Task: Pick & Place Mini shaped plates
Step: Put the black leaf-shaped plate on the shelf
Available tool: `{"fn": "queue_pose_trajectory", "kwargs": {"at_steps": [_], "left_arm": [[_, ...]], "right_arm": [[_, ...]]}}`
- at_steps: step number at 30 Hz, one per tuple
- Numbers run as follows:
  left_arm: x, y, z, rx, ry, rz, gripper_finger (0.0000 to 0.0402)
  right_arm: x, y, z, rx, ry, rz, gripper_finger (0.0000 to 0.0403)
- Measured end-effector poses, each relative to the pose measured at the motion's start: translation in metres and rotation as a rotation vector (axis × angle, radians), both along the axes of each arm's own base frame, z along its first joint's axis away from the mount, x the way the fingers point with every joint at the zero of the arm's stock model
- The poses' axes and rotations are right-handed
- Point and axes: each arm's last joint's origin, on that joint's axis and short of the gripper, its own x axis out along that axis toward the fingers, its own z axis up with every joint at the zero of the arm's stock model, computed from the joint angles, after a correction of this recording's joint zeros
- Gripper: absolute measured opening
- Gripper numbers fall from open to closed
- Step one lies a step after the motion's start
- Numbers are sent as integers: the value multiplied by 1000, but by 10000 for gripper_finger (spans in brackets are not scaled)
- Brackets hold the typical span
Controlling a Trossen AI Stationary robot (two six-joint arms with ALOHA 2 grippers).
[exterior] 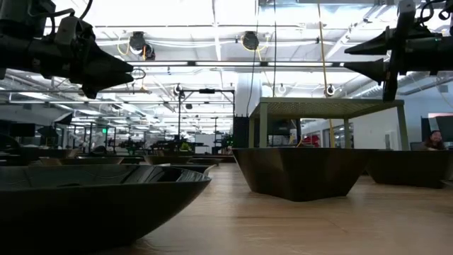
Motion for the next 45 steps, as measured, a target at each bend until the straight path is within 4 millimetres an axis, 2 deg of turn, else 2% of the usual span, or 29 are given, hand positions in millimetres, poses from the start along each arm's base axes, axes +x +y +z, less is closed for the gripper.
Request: {"fn": "queue_pose_trajectory", "kwargs": {"at_steps": [4, 13, 17, 20, 24, 29, 35, 39, 45], "left_arm": [[0, 0, 0, 0, 0, 0, 175], [0, 0, 0, 0, 0, 0, 175], [0, 0, 0, 0, 0, 0, 175], [0, 0, 0, 0, 0, 0, 175], [0, 0, 0, 0, 0, 0, 175], [0, 0, 0, 0, 0, 0, 175], [0, 0, 0, 0, 0, 0, 175], [0, 0, 0, 0, 0, 0, 175], [0, 0, 0, 0, 0, 0, 175]], "right_arm": [[0, 0, 1, 51, -34, 16, 132], [-1, -1, 13, -85, -86, -49, 132], [4, -1, 14, -139, -51, -76, 132], [11, 0, 10, -152, 28, -49, 132], [18, 3, 27, -214, 45, 58, 132], [31, 7, 39, -268, 199, 227, 132], [43, 13, 40, -267, 519, 503, 132], [46, 16, 34, -310, 715, 626, 132], [51, 18, 13, -404, 945, 771, 132]]}}
